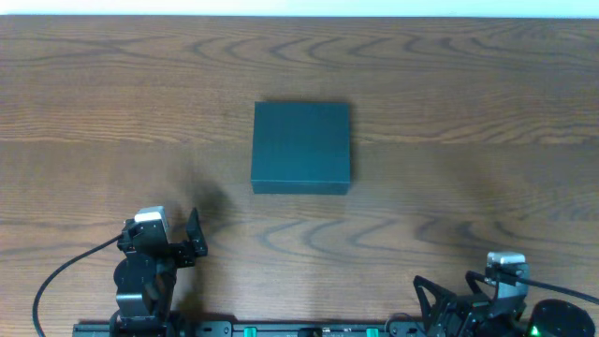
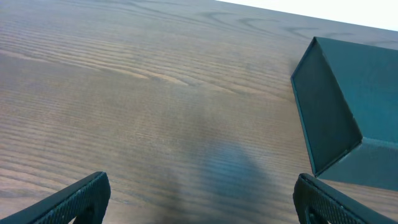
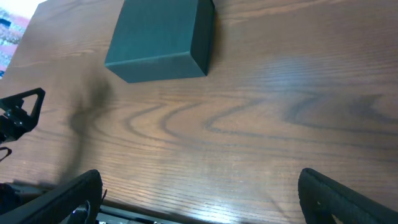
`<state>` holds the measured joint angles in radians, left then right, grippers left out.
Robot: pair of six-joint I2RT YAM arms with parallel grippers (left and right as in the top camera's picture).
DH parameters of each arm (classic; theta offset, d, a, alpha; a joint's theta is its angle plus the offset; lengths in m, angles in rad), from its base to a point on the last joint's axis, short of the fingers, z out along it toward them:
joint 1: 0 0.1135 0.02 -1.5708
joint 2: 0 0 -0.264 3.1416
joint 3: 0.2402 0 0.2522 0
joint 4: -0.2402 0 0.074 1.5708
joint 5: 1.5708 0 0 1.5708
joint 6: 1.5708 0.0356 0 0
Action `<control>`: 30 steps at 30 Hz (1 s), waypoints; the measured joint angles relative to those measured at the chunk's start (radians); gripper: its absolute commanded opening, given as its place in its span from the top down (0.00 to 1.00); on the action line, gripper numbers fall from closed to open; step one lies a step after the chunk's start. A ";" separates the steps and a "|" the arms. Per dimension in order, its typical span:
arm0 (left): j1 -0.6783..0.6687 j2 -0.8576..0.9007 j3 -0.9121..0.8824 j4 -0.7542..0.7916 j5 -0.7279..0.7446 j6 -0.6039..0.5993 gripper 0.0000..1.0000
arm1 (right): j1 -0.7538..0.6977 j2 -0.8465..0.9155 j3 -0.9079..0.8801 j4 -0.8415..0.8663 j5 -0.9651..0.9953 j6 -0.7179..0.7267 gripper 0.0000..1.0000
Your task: Pack container
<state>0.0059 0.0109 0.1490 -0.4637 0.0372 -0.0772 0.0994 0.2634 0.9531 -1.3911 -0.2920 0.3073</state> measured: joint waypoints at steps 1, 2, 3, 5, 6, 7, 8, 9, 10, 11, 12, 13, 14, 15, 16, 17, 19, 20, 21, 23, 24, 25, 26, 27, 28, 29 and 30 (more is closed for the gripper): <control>0.000 0.000 0.000 0.000 0.000 0.000 0.05 | 0.000 0.000 0.000 0.000 0.000 0.000 0.01; 0.000 0.000 0.000 0.000 0.000 0.000 0.05 | 0.000 0.000 0.000 0.000 0.000 0.000 0.01; 0.000 0.000 0.000 0.000 0.000 0.000 0.05 | 0.000 0.000 0.000 0.000 0.000 0.000 0.01; 0.000 0.000 0.000 0.000 0.000 0.000 0.05 | 0.000 0.000 0.000 0.000 0.000 0.000 0.01; 0.000 0.000 0.000 0.000 0.000 0.000 0.05 | 0.000 0.000 0.000 0.000 0.000 0.000 0.01; 0.000 0.000 0.000 0.000 0.000 0.000 0.05 | 0.000 0.000 0.000 0.000 0.000 0.000 0.01; 0.000 0.000 0.000 0.000 0.000 0.000 0.05 | 0.000 0.000 0.000 0.000 0.000 0.000 0.01; 0.000 0.000 0.000 0.000 0.000 0.000 0.05 | 0.000 0.000 0.000 0.000 0.000 0.000 0.01; 0.000 0.000 0.000 0.000 0.000 0.000 0.05 | 0.000 0.000 0.000 0.000 0.000 0.000 0.01; 0.000 0.000 0.000 0.000 0.000 0.000 0.05 | 0.000 0.000 0.000 0.000 0.000 0.000 0.01; 0.000 0.000 0.000 0.000 0.000 0.000 0.05 | 0.000 0.000 0.000 0.000 0.000 0.000 0.01; 0.000 0.000 0.000 0.000 0.000 0.000 0.05 | 0.000 0.000 0.000 0.000 0.000 0.000 0.01; 0.000 0.000 0.000 0.000 0.000 0.000 0.05 | 0.000 0.000 0.000 0.000 0.000 0.000 0.01; 0.000 0.000 0.000 0.000 0.000 0.000 0.05 | 0.000 0.000 0.000 0.000 0.000 0.000 0.01; 0.000 0.000 0.000 0.000 0.000 0.000 0.05 | 0.000 0.000 0.000 0.000 0.000 0.000 0.01; 0.000 0.000 0.000 0.000 0.000 0.000 0.05 | 0.000 0.000 0.000 0.000 0.000 0.000 0.01; 0.000 0.000 0.000 0.000 0.000 0.000 0.05 | 0.000 0.000 0.000 0.000 0.000 0.000 0.01; 0.000 0.000 0.000 0.000 0.000 0.000 0.05 | 0.000 0.000 0.000 0.000 0.000 0.000 0.01; 0.000 0.000 0.000 0.000 0.000 0.000 0.05 | 0.000 0.000 0.000 0.000 0.000 0.000 0.01; 0.000 0.000 0.000 0.000 0.000 0.000 0.05 | 0.000 0.000 0.000 0.000 0.001 0.000 0.01; 0.000 0.000 0.000 0.000 0.000 0.000 0.05 | 0.000 0.000 0.000 0.000 0.001 0.000 0.01; 0.000 0.000 0.000 0.000 0.000 0.000 0.05 | 0.000 0.000 0.000 0.000 0.005 0.000 0.01; 0.000 0.000 0.000 0.000 0.000 0.000 0.05 | 0.000 0.000 0.000 0.000 0.008 0.000 0.01; 0.000 0.000 0.000 0.000 0.000 0.000 0.05 | 0.000 0.000 0.000 0.000 0.011 0.000 0.01; 0.000 0.000 0.000 0.000 0.000 0.000 0.05 | 0.000 0.000 0.000 0.000 0.013 0.000 0.01; 0.000 0.000 0.000 0.000 0.000 0.000 0.05 | 0.000 0.000 0.000 0.000 0.013 0.000 0.01; 0.000 0.000 0.000 0.000 0.000 0.000 0.05 | 0.000 0.000 0.000 0.000 0.014 0.000 0.01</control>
<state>0.0059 0.0113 0.1493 -0.4637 0.0372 -0.0772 0.0994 0.2634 0.9531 -1.3914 -0.2779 0.3073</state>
